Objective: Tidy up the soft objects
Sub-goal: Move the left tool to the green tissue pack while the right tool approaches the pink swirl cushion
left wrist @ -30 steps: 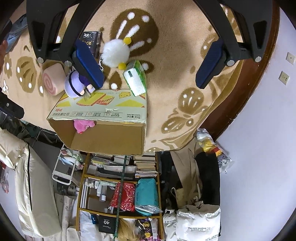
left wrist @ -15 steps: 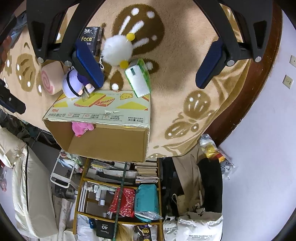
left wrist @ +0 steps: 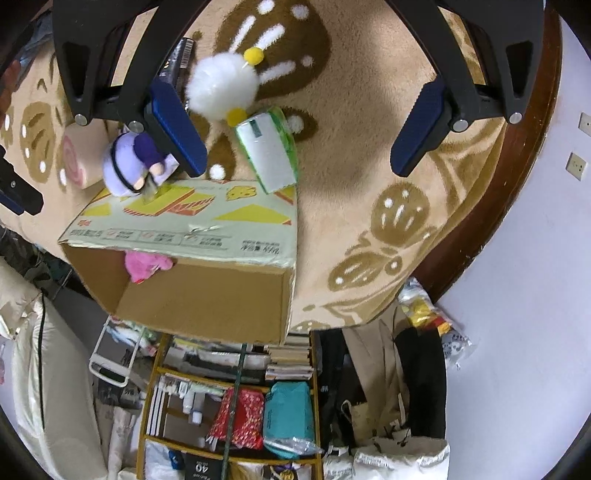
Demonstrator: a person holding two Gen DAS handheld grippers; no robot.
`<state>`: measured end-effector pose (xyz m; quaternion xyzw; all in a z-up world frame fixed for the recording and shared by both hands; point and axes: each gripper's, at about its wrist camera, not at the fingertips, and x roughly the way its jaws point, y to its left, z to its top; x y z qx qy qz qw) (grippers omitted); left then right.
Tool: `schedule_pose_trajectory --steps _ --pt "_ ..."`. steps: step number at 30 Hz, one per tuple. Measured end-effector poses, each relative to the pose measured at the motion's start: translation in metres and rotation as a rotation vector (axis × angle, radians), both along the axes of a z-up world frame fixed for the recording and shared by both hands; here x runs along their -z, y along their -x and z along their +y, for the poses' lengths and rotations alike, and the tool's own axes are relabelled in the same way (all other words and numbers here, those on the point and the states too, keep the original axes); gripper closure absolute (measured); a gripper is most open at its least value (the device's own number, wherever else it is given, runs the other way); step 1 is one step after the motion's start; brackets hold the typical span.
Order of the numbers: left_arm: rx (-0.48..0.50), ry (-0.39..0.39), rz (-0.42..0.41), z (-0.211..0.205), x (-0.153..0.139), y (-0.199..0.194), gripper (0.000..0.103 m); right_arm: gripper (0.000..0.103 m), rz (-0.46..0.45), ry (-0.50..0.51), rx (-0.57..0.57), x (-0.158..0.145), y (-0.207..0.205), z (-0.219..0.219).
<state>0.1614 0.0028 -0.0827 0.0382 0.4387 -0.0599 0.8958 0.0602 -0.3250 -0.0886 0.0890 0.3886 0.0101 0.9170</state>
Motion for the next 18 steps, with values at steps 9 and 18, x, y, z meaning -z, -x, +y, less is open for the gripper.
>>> schedule_pose_trajectory --steps 9,18 --pt "-0.016 0.004 0.076 0.003 0.021 -0.010 0.005 0.004 0.092 -0.024 0.002 0.026 -0.012 -0.004" --pt "-0.034 -0.012 0.115 0.007 0.036 -0.017 0.022 0.015 0.198 -0.025 -0.022 0.051 -0.020 -0.002"
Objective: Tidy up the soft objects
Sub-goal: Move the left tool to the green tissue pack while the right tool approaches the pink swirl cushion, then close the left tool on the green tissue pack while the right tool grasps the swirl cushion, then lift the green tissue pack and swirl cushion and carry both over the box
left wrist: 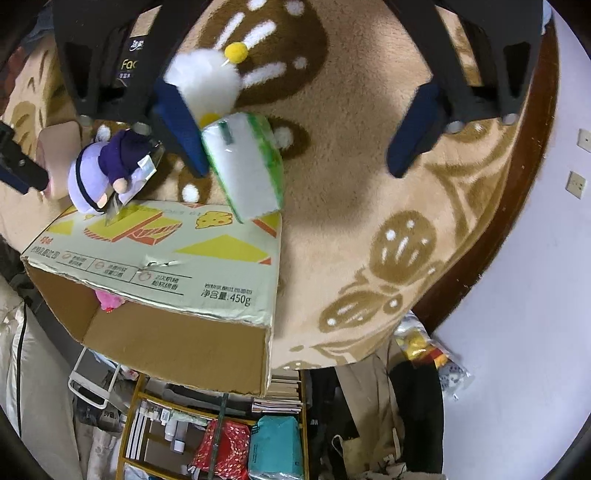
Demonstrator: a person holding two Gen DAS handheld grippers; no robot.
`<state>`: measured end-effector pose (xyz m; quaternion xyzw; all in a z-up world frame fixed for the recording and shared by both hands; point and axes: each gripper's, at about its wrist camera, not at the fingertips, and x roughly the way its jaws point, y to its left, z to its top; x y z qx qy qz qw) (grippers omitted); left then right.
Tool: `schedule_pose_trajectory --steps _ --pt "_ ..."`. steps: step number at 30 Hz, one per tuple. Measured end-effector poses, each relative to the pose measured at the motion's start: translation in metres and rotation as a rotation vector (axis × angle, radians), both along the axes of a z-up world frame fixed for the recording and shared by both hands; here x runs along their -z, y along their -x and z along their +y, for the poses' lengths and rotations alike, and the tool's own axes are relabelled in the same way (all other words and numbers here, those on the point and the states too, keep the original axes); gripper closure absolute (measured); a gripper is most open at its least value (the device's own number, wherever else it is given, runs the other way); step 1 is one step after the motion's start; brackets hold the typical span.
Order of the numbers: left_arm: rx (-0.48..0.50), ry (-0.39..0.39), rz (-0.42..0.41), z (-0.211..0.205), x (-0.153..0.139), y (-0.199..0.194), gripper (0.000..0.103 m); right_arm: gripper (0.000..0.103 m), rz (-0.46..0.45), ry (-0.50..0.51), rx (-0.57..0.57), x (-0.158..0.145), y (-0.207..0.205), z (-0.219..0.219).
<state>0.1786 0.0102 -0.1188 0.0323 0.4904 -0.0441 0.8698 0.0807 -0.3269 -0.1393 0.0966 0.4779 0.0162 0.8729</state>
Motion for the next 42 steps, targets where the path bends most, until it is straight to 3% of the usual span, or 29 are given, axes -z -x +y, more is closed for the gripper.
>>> schedule_pose_trajectory --steps 1,6,7,18,28,42 --pt "0.002 0.008 0.011 0.000 0.002 -0.001 0.025 0.017 0.014 -0.001 -0.008 0.002 -0.001 0.001" --pt "0.031 0.071 0.055 -0.001 0.007 -0.001 0.065 0.038 0.067 -0.012 -0.012 0.015 -0.006 0.001" --pt "0.034 0.075 0.057 -0.002 0.008 -0.001 0.067 0.044 0.072 -0.009 -0.011 0.016 -0.006 0.001" --pt "0.049 0.076 0.027 -0.004 0.000 0.006 0.070 0.072 0.075 -0.017 -0.013 0.014 -0.007 -0.004" --pt "0.052 0.078 -0.040 0.001 -0.019 0.018 0.070 0.074 -0.040 -0.002 -0.037 -0.021 0.005 0.006" --pt "0.077 0.042 -0.395 -0.004 -0.096 0.067 0.070 0.074 -0.300 -0.042 -0.060 -0.087 0.036 0.018"
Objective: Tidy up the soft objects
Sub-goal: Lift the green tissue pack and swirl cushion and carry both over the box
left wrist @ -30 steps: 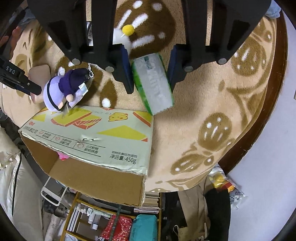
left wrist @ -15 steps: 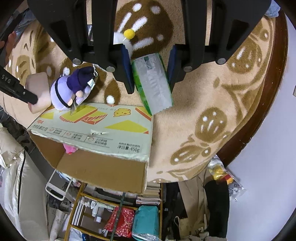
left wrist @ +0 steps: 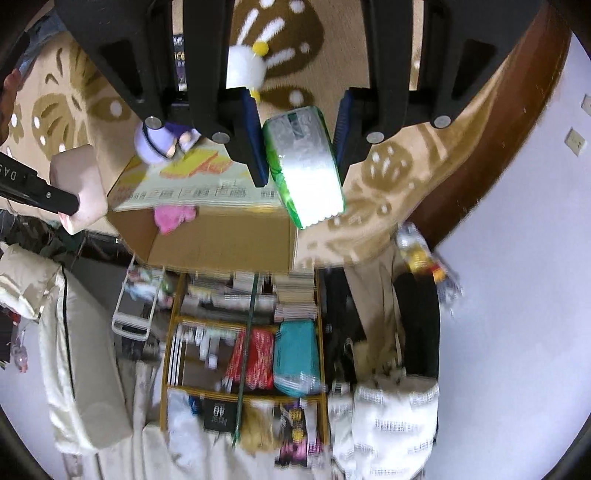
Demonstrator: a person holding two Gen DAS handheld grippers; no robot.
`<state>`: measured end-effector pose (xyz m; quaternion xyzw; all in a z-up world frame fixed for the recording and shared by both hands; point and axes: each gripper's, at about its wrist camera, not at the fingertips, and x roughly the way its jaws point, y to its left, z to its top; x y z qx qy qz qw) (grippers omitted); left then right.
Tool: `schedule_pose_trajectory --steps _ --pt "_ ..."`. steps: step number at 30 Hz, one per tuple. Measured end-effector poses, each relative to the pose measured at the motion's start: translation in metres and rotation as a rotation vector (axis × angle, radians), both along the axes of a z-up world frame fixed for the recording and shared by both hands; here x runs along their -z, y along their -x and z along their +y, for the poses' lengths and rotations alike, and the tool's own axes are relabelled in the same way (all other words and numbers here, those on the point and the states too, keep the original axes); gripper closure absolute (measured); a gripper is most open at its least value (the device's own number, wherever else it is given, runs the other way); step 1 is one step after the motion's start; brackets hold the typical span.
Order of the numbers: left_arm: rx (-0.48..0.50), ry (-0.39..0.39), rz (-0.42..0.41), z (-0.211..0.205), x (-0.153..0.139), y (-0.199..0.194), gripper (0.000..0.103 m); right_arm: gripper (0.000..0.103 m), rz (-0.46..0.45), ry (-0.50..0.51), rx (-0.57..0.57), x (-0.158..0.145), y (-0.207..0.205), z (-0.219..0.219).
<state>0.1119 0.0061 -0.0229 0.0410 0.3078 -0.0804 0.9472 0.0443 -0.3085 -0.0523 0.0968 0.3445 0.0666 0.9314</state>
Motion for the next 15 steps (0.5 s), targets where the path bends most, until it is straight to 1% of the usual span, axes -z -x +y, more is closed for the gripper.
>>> schedule_pose_trajectory --steps 3,6,11,15 --pt "0.010 0.000 -0.082 -0.003 -0.016 0.008 0.070 0.074 -0.069 0.007 -0.003 -0.011 0.004 0.003" --pt "0.025 0.009 -0.144 -0.007 -0.030 0.011 0.070 0.074 -0.123 0.008 -0.011 -0.022 0.006 0.008" --pt "0.045 0.020 -0.215 -0.011 -0.047 0.009 0.070 0.074 -0.197 0.019 -0.026 -0.041 0.006 0.014" --pt "0.063 0.024 -0.271 -0.017 -0.062 0.003 0.070 0.074 -0.239 0.024 -0.035 -0.052 0.002 0.018"
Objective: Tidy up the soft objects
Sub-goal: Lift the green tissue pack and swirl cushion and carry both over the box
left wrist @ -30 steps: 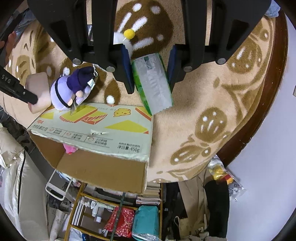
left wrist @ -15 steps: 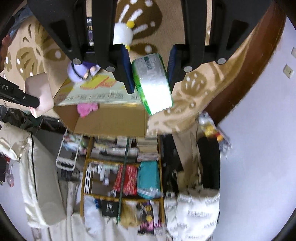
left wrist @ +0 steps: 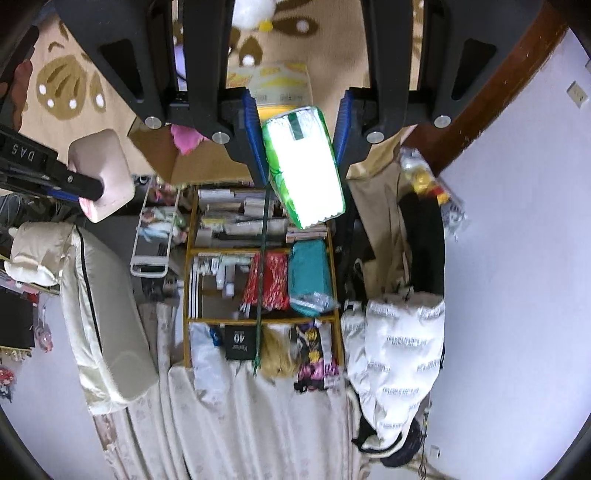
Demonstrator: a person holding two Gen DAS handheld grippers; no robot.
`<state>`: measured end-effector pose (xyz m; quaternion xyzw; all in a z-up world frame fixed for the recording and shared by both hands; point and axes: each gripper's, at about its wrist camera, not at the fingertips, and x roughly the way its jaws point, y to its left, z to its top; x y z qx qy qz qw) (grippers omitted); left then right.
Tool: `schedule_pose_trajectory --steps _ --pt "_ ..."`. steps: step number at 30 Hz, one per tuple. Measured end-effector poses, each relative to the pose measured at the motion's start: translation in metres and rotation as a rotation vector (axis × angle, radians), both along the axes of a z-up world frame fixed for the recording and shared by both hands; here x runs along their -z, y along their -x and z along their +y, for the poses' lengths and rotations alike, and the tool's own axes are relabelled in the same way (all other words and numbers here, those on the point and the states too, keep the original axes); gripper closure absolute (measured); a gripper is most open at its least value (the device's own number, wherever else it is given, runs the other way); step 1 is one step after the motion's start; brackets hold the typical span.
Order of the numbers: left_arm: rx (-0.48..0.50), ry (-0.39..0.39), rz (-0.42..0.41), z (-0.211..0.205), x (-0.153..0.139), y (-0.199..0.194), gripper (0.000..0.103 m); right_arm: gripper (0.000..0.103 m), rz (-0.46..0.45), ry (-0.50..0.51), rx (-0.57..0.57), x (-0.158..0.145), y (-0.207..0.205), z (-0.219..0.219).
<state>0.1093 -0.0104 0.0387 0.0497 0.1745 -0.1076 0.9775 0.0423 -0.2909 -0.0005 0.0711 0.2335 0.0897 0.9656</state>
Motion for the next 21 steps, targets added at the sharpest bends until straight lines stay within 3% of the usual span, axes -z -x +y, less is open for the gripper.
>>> schedule_pose_trajectory --steps 6,15,21 --pt "0.013 0.011 -0.040 -0.011 -0.015 -0.014 0.070 0.074 -0.042 -0.014 -0.008 -0.010 -0.015 0.001" --pt "0.052 -0.094 -0.093 -0.045 -0.010 -0.033 0.070 0.074 -0.044 0.000 -0.023 -0.013 -0.045 0.002" --pt "0.061 -0.098 -0.047 -0.055 0.008 -0.048 0.069 0.073 -0.030 0.013 -0.033 -0.002 -0.060 0.004"
